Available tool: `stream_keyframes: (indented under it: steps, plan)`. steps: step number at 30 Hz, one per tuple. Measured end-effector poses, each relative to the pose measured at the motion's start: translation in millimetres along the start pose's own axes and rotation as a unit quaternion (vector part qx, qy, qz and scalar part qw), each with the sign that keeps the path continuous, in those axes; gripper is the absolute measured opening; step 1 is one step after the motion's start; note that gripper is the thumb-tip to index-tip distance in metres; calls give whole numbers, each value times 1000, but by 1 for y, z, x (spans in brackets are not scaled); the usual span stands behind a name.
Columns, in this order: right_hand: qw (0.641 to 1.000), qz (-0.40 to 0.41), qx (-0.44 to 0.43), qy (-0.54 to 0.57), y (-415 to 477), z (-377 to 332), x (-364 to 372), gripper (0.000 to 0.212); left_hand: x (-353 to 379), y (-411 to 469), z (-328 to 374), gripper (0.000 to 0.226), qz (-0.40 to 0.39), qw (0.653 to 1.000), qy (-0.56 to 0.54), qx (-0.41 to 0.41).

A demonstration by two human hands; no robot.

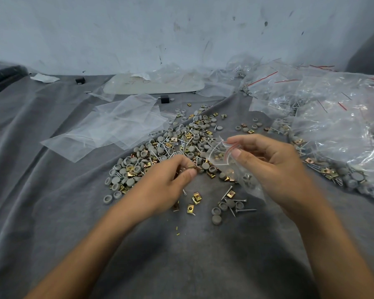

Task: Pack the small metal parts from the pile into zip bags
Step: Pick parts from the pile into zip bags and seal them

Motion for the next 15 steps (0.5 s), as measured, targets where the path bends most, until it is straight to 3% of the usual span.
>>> stream_keyframes:
  steps: [5, 15]
  plan:
    - [999, -40, 5, -34, -2, 2, 9, 23, -15, -5, 11, 13, 16, 996, -78, 36]
    - [996, -80, -3, -47, -5, 3, 18, 20, -7, -8, 22, 9, 49, 996, -28, 67]
Point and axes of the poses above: each hand's wrist, its own y-axis towards the middle knuckle, its own x-axis out of the palm, z = x × y, the point moved 7 cm from there along y, towards the middle knuckle, and after that the axes turned 13 degrees about -x, right-handed, at the moved point
